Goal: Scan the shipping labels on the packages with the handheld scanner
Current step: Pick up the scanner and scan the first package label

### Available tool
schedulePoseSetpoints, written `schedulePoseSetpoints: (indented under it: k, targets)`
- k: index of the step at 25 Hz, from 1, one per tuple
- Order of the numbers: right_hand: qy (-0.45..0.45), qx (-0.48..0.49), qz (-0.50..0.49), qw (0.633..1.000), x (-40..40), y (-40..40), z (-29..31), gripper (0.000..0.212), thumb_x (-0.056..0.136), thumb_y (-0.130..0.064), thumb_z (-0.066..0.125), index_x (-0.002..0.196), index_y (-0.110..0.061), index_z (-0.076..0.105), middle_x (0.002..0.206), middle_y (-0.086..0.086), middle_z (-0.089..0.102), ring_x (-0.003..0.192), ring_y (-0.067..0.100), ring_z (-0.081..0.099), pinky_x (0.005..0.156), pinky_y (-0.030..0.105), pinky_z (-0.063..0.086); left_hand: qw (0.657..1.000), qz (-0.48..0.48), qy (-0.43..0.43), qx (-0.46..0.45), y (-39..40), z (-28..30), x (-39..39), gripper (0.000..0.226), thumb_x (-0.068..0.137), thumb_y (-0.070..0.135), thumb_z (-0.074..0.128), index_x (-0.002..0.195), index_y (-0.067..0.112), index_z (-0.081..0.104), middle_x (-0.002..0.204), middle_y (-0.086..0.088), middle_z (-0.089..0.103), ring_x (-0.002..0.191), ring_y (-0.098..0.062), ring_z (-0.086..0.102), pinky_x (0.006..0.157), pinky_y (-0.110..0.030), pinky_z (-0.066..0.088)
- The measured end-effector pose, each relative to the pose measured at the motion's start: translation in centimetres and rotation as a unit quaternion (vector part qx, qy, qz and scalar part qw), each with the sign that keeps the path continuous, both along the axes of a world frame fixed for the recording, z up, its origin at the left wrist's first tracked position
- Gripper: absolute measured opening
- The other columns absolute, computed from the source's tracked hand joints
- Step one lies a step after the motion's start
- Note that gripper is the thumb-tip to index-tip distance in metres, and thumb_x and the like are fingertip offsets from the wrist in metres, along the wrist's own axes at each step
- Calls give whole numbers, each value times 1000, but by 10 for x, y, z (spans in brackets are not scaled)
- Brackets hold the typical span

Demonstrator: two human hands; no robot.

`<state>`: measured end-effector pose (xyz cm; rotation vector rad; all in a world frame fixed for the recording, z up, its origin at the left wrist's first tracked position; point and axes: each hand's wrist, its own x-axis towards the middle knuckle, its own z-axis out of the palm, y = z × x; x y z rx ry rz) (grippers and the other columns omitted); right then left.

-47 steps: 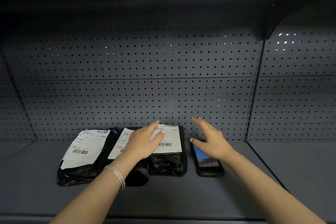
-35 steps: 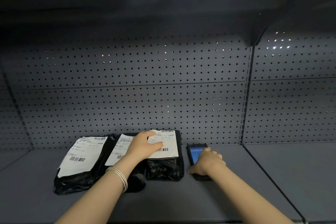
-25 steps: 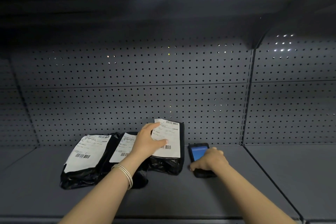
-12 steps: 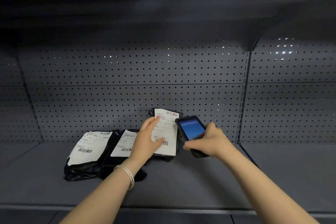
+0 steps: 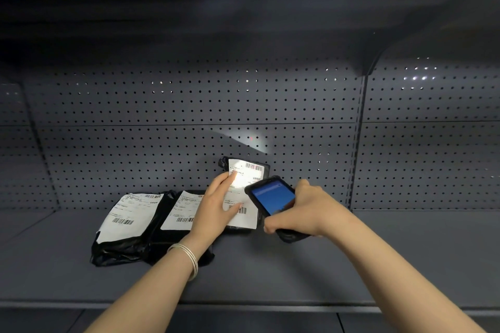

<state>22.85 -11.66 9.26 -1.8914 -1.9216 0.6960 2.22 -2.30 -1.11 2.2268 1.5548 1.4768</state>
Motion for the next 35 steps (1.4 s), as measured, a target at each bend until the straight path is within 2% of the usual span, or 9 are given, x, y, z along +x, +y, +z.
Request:
schedulePoseSetpoints:
  k: [2,4,13,15,20,23,27,30,35]
  targets:
    - [-6,-5,5,1000,0,-4,4,75,62,-47,84,117,-14,47,124,8,56,100,22,64,63,29,46,1000,1,2,0,1,-1,0,71,79,13,73,141,22,40,139,11,39,127,-3,39,103,-10,27]
    - [-14,-8,7,1000,-1,-7,8,75,62,-49,83,118,-14,47,125,8,56,90,21,61,59,28,45,1000,4,2,2,2,0,0,72,78,14,74,141,23,40,137,15,37,126,-1,38,103,-11,27]
    - [-31,-8,7,999,-4,-14,15,76,65,-49,82,119,-9,47,125,11,58,63,17,54,51,27,42,1000,-3,-11,-1,3,-1,-3,72,77,10,75,139,22,42,136,15,36,124,2,38,97,5,19]
    - [-36,-12,4,999,1,-16,17,74,64,-50,82,116,-10,49,119,10,59,63,18,55,51,27,42,1000,-5,-18,-1,3,0,-3,72,76,9,75,139,22,42,135,15,36,123,3,37,96,6,20]
    - [-37,-18,2,999,14,-22,30,62,61,-53,82,100,-15,50,85,2,59,59,20,53,52,26,42,1000,0,-18,-8,3,0,-4,72,76,11,75,139,23,42,136,17,35,121,6,36,94,8,19]
    - [-64,-27,11,998,16,-26,36,68,63,-55,80,107,-13,50,86,3,61,59,22,54,55,27,43,1000,4,-14,-13,3,0,-4,73,76,12,75,140,23,41,135,17,34,119,9,34,92,9,18]
    - [-68,-28,13,997,15,-26,36,60,65,-54,80,99,-14,50,80,3,60,54,21,52,54,27,42,1000,3,-19,-16,3,0,-4,73,76,11,75,139,22,42,136,16,35,118,9,34,92,9,18]
    - [-63,-25,13,998,13,-25,34,61,65,-54,79,101,-13,52,78,2,59,53,20,52,54,26,43,1000,2,-23,-19,2,1,-4,73,76,12,76,139,22,42,134,19,34,116,11,34,91,9,19]
    - [-57,-12,7,998,12,-17,27,68,62,-53,81,108,-13,51,87,2,60,57,20,57,55,26,45,999,-9,-33,-16,1,2,-3,72,76,12,76,139,20,43,135,15,36,115,14,32,90,10,18]
